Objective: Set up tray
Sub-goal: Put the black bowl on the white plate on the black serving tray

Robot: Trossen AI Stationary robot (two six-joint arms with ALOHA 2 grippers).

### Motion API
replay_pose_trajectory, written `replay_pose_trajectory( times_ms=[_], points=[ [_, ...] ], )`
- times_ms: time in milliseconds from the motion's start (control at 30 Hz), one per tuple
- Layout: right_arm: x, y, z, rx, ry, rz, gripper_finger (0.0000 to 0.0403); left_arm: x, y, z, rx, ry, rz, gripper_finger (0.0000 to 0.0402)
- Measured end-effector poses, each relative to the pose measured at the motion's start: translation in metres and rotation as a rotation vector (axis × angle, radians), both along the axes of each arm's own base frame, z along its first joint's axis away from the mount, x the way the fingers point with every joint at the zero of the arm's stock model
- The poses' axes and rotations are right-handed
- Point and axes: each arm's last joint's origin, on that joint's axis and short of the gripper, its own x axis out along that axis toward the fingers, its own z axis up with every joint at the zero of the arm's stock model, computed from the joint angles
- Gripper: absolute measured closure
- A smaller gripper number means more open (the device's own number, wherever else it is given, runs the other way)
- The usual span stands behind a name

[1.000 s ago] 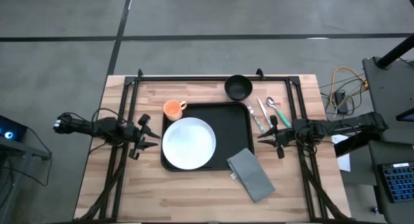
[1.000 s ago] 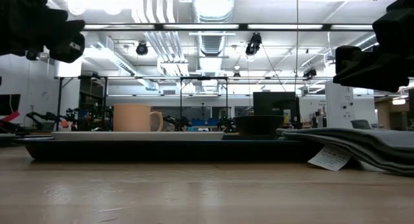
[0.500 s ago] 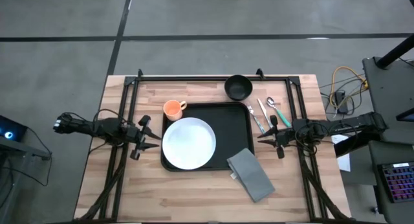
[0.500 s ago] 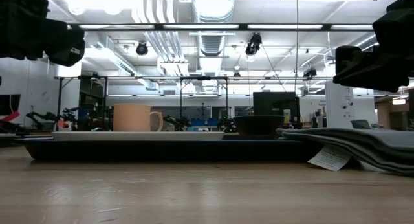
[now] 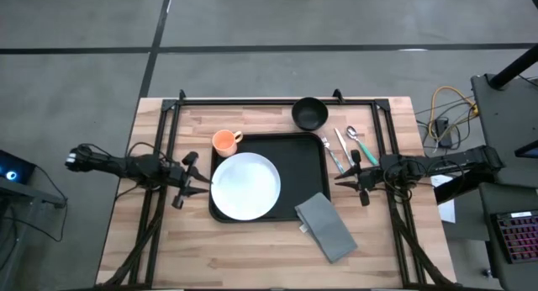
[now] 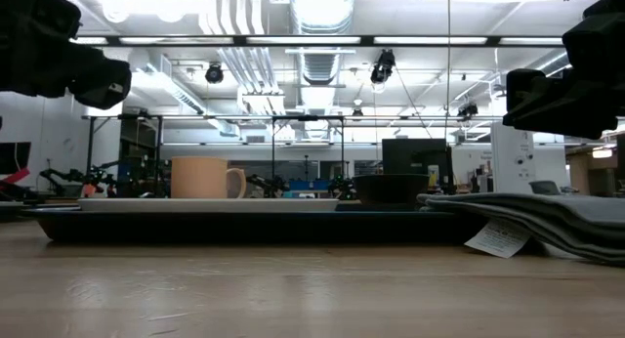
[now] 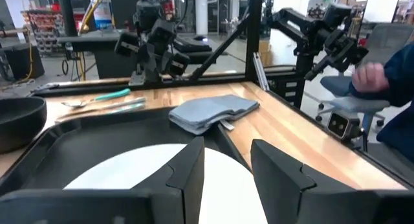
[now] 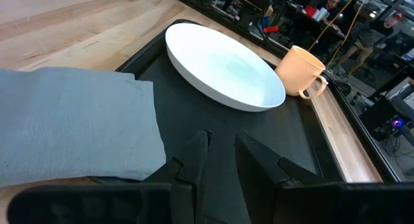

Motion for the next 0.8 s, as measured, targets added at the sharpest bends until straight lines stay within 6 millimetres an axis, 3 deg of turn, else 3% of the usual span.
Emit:
replay_pose_trajectory(
  times_ms=[367,567,800],
  points=[
    [0.000,0.000,0.000,-0.012,-0.001,0.001,0.0335,0.004,-0.001,-0.006,0.014,0.073,-0.002,0.0293],
    [0.002,-0.002,0.008,-0.218,-0.105,-0.022,0.0335,0.004,-0.001,-0.004,0.006,0.038,-0.004,0.0293],
    [0.003,-0.002,0.012,-0.226,-0.145,-0.021,0.0335,0.004,-0.001,-0.004,0.007,0.037,-0.003,0.0293]
  ],
)
